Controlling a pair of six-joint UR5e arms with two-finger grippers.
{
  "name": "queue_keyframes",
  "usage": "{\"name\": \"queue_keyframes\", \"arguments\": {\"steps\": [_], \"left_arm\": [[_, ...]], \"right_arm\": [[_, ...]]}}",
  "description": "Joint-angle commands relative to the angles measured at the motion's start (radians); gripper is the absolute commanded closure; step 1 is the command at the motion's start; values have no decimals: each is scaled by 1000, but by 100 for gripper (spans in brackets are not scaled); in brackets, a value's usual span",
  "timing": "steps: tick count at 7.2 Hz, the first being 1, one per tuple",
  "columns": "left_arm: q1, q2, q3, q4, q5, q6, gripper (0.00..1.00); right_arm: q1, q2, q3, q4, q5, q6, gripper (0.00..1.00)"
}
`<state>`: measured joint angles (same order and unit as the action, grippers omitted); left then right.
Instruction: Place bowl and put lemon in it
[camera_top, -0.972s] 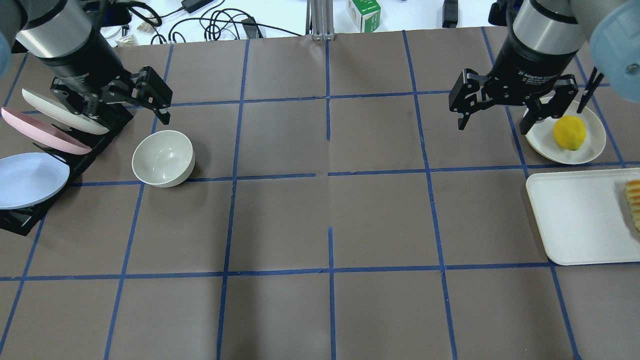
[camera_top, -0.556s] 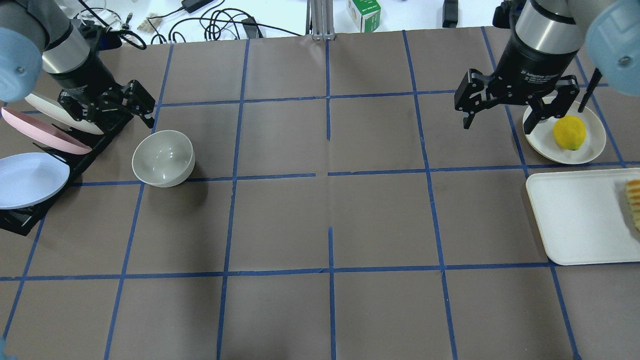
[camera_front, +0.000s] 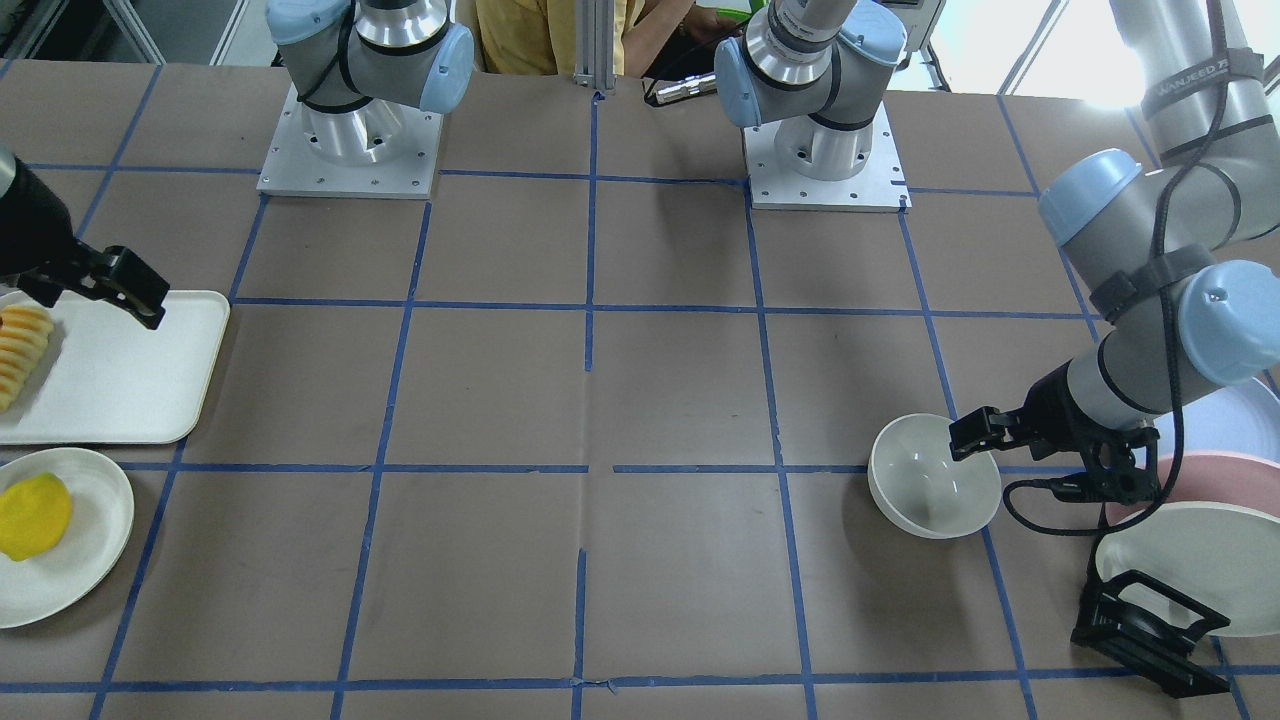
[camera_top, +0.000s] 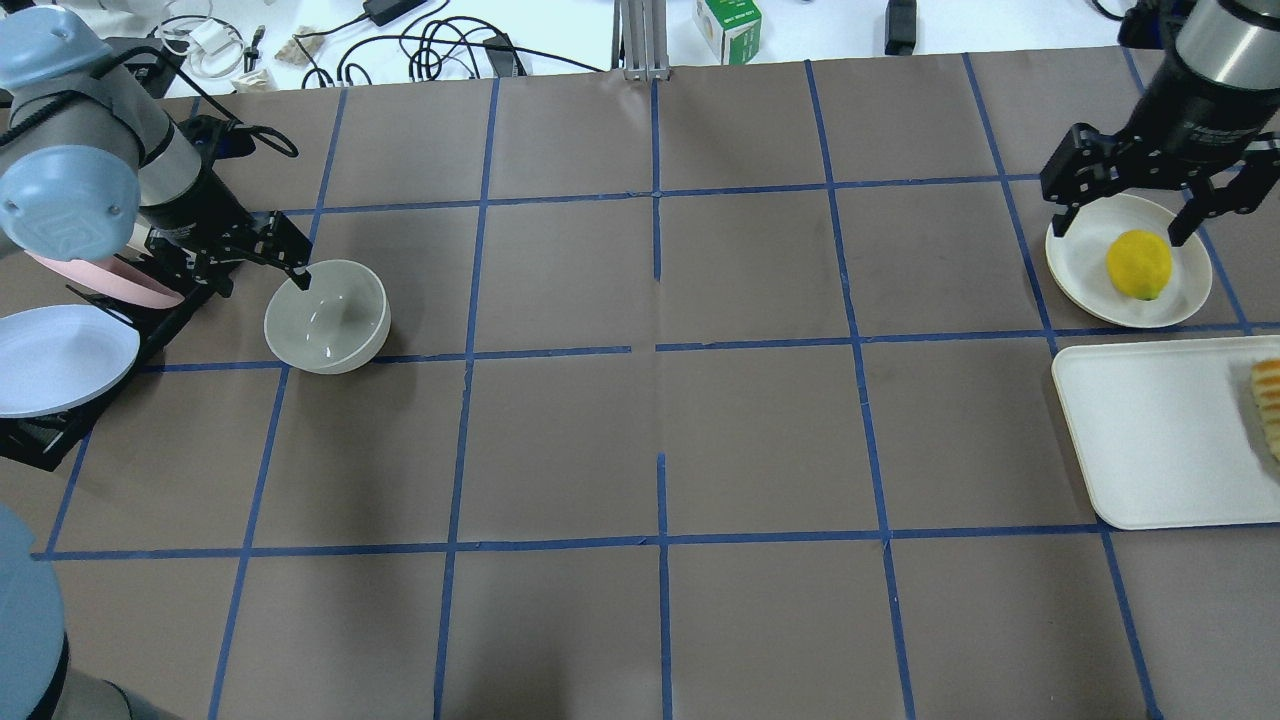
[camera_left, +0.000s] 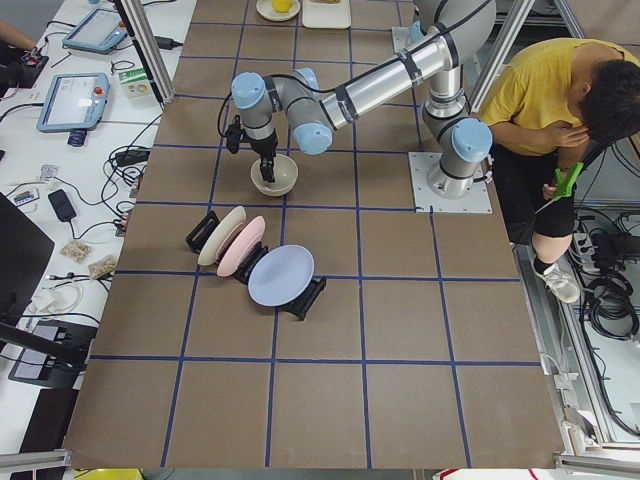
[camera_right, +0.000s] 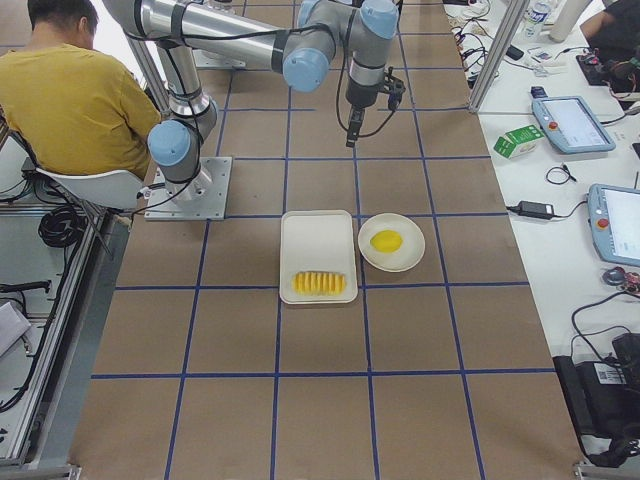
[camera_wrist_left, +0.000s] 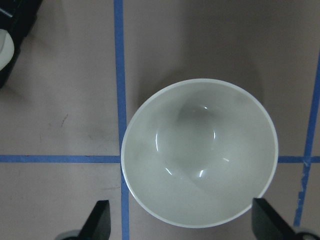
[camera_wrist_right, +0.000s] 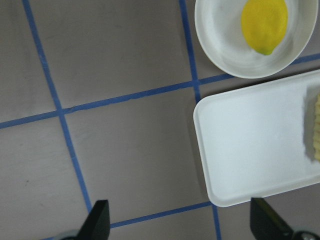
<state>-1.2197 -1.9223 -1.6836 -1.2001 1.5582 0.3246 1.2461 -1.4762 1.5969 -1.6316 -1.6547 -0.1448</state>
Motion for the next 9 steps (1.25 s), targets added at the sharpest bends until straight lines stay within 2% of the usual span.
{"name": "queue_keyframes", "arguments": {"steps": [1,2,3,4,5,6,7,8,9], "left_arm": [[14,-29,-27,36,-7,11,0],[14,-44,-57,98,-6,31,0],[28,-50,-89,181,-7,130,0],[42,-52,-109,186,-9,152,0],[45,-55,-104,186,-10,152,3],[45,-75,-100,185,-12,145,17],[45,-81,-103,186,-35,142,38],[45,-78,-96,185,-38,137,87],[45,-67,-97,174,-62,133,100]], "right_arm": [[-69,83,-3,-95,0,-132,0],[-83,173,-2,-235,0,-157,0],[-105,236,-2,-323,1,-242,0],[-117,272,0,-344,7,-347,0],[-123,289,0,-391,-3,-361,0],[-149,318,0,-411,3,-372,0],[-172,353,-1,-444,12,-387,0],[-184,391,0,-526,10,-401,0],[-186,419,0,-537,12,-401,0]]}}
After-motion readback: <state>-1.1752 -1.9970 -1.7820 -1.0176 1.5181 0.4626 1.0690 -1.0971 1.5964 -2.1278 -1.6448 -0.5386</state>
